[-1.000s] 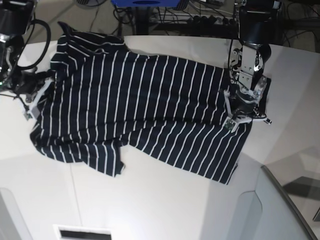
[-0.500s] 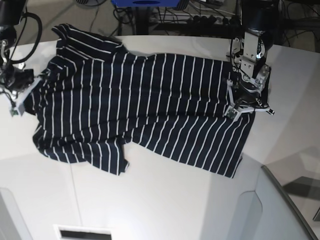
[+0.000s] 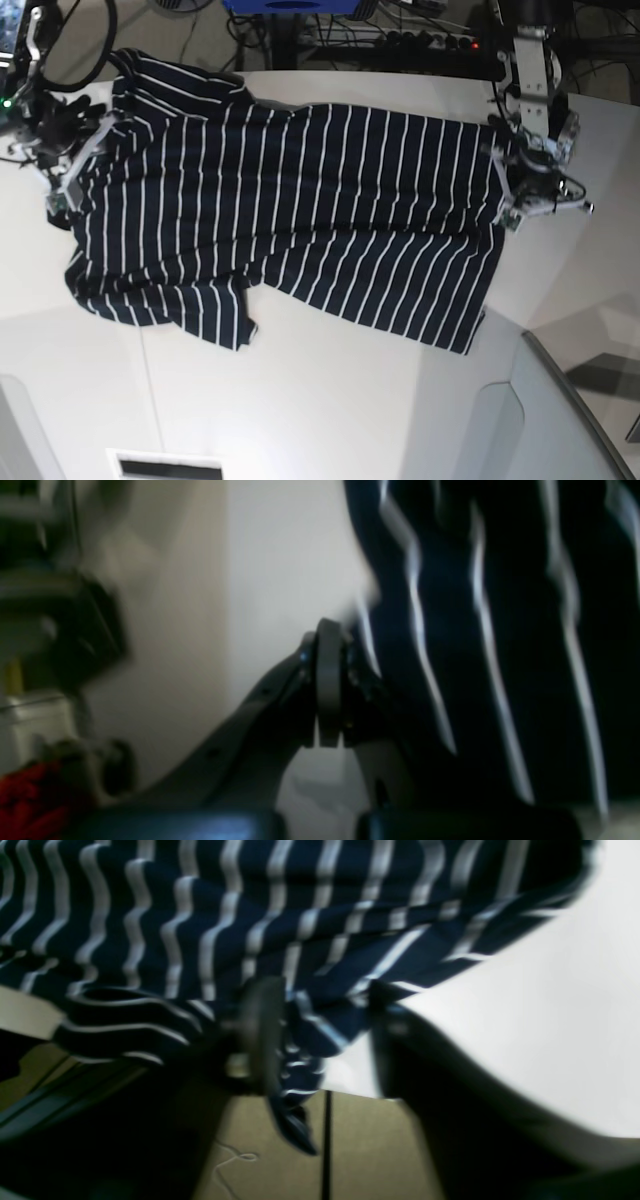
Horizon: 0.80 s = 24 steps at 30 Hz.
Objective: Layout the t-shirt on the table in an organized manner, then fold the t-shirt properly
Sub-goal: 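Regrasp the shirt edges with both grippers and tug them apart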
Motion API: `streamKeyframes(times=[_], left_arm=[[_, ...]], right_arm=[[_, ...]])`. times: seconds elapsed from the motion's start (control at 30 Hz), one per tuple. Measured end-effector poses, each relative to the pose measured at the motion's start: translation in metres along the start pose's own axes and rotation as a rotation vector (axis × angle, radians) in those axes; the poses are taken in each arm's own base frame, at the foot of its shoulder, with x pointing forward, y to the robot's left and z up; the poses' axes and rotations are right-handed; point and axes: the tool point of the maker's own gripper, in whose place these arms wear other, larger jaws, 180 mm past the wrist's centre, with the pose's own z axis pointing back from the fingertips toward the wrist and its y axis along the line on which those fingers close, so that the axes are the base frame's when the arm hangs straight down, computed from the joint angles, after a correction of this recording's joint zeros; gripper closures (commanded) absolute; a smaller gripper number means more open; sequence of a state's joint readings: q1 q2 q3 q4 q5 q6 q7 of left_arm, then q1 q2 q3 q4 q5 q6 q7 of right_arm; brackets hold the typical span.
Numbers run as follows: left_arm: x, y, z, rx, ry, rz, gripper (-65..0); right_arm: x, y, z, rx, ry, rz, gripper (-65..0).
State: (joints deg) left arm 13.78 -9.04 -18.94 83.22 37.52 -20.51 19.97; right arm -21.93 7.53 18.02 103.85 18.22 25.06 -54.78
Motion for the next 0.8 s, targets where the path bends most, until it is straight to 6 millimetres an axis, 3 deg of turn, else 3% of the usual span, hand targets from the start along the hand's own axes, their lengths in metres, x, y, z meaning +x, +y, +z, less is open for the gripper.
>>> streamKeyframes(times=[0.07,0.13,0.3,0.53,0.63,0.77,0.8], left_arm=[[-0.019,-0.019,0.005,-0.058,0.040,-0.004,0.0],[-0.027,-0.020,0.006,-0.059,0.058,0.002,0.0],[-0.028,-0.003,0.005,-0.012,0.054,0.013,0.0],[-0.030,-0.009,0.006,-0.028,0.060,0.014,0.0],[-0.038,-0.007,0.008,-0.023,0.074,0.022,0.0],[-0.048,-0.004,0.010,-0.023,0.085,0.077,0.0],[-0.047,-0.004,0.012,-0.031,0.063,0.136,0.0]], right_arm=[[-0.008,0.006,-0.002,0.009,0.014,-0.014,-47.0],[-0.006,0.008,-0.003,0.015,0.000,-0.020,-51.9],[0.000,0.004,-0.009,0.016,-0.018,-0.031,-47.6],[-0.014,0.001,-0.033,0.043,0.051,-0.085,-37.7],[-0.015,0.001,-0.034,0.042,0.049,-0.087,-29.0],[-0.012,0.001,-0.034,0.041,0.033,-0.088,-2.6],[-0.012,0.001,-0.034,0.043,0.033,-0.090,0.0]])
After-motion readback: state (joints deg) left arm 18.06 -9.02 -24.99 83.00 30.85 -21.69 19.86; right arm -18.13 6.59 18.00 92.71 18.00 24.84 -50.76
